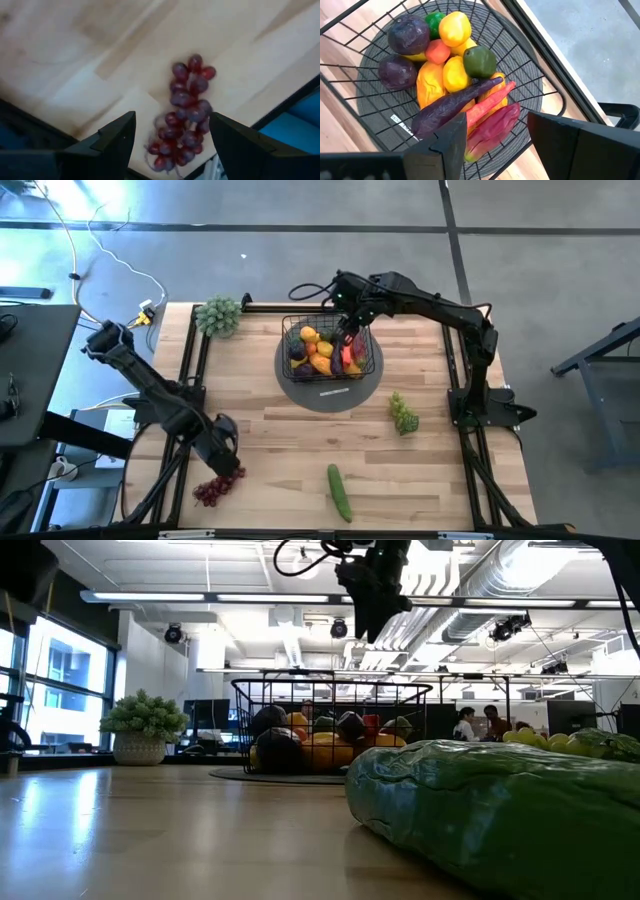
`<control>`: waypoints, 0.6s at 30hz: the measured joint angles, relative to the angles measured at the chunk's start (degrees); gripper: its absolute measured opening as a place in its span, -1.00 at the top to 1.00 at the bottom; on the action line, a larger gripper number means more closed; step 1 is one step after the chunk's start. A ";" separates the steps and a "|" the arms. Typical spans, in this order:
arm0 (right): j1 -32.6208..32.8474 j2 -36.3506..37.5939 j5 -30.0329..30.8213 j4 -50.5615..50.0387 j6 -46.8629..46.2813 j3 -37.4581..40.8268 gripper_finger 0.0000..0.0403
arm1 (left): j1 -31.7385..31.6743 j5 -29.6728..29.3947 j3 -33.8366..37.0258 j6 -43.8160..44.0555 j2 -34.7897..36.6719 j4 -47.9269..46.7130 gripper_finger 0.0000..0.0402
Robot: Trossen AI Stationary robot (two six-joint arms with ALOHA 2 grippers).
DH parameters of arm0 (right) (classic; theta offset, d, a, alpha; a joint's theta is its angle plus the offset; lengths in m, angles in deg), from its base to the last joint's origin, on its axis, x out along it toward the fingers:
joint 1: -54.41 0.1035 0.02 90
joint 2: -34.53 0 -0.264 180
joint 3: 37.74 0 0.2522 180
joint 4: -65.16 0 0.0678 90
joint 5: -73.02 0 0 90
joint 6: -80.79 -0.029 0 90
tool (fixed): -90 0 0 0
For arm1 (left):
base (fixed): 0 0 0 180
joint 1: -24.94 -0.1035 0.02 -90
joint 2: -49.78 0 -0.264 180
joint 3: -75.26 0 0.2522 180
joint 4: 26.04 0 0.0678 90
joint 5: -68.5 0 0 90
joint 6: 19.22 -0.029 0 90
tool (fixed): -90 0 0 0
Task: Build produce basket
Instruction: Put the red grapes into the black wire basket
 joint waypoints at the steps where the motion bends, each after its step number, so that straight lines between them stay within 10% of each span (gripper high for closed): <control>1: -0.01 0.00 0.04 0.03 0.00 0.00 0.06 | 0.56 0.30 0.00 0.62 -0.89 1.28 -0.20; 18: -0.14 -0.02 0.00 0.25 0.83 0.02 0.06 | 5.84 3.30 -0.04 6.80 -13.64 12.43 -0.20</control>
